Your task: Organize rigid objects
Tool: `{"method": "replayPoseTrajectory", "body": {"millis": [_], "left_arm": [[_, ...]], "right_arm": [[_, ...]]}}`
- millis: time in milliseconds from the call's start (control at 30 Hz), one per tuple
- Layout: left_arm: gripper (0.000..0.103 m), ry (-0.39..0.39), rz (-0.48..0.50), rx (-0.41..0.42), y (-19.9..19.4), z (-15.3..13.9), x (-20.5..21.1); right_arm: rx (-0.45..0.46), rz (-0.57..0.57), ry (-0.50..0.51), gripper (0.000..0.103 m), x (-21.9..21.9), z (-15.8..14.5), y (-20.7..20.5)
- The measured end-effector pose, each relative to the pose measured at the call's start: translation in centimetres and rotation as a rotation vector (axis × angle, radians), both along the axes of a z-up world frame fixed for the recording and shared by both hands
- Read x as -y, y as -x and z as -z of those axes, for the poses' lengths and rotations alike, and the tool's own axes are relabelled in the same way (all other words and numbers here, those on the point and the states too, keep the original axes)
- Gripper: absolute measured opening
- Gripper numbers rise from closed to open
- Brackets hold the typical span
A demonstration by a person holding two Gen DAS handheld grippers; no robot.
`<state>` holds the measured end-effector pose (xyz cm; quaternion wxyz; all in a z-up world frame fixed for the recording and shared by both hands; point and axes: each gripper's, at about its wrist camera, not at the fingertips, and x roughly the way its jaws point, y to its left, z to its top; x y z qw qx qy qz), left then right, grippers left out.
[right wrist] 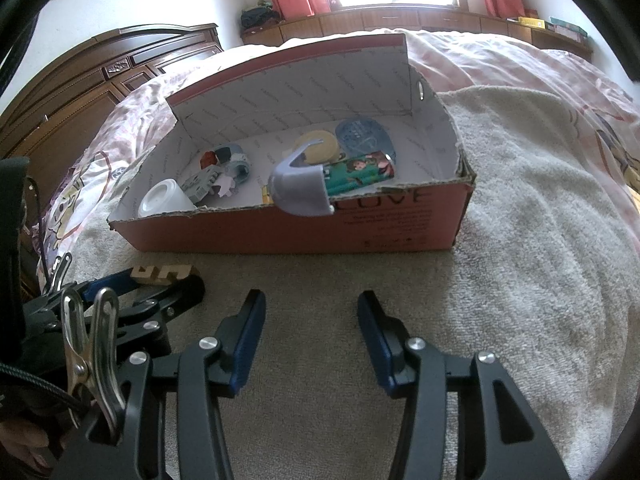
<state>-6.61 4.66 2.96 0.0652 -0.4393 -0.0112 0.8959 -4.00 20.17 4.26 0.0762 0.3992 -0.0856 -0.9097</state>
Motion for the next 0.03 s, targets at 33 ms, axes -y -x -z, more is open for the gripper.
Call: {"method": "replayPoseTrajectory", "body": {"millis": [33], "left_arm": [[0.079, 0.000, 0.000, 0.002, -0.04, 0.08, 0.05]], "right_arm": [[0.000, 0.000, 0.000, 0.051, 0.00, 0.00, 0.00]]}}
